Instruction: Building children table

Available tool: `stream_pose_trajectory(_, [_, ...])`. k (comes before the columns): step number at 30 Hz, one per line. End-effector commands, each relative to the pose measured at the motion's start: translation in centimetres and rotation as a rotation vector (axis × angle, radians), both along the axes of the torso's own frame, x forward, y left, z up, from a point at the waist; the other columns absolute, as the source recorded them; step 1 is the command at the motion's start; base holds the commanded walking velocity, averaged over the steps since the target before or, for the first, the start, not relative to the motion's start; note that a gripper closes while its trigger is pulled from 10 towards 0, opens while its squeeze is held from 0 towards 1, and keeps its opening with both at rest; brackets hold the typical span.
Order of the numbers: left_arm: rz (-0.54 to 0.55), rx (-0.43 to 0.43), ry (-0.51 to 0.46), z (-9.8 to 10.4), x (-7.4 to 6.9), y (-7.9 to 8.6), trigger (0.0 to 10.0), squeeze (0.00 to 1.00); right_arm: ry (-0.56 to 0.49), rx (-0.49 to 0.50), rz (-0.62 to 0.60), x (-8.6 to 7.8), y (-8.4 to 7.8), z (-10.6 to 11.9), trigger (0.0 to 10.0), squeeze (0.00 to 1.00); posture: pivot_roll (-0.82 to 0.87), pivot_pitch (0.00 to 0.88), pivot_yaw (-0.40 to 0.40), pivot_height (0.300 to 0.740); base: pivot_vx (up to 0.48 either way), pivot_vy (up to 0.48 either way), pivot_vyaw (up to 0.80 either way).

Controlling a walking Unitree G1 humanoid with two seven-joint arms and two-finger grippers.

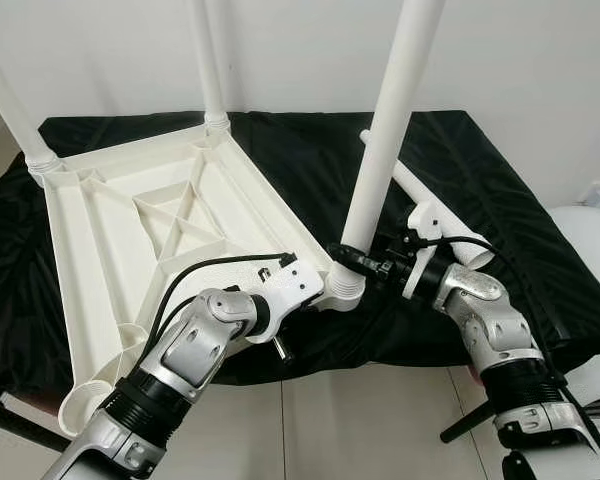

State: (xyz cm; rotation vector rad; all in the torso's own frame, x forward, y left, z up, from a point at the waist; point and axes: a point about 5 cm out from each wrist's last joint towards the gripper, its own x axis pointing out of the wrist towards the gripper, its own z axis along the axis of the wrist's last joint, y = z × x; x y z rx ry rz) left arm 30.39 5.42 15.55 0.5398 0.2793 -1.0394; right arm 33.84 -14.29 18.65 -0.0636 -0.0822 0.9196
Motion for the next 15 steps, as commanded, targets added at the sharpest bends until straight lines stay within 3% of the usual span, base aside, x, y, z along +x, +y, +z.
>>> stream_pose_trajectory(1, [-0.083, -0.025, -0.026, 0.7, -1.1, -1.3, 10.0, 0.0, 0.169, -0.019, -0.155, 0.1, -1.6, -3.5, 10.0, 0.0, -0.07, 0.122, 0.033, 0.74, 0.0, 0.0, 0.0])
stream_pose_trajectory(15, [-0.066, -0.042, -0.016, 0.8, -1.3, -1.5, 10.0, 0.0, 0.111, 0.008, -0.159, -0.8, 0.5, -3.0, 10.0, 0.0, -0.07, 0.139, 0.027, 0.74, 0.0, 0.0, 0.0])
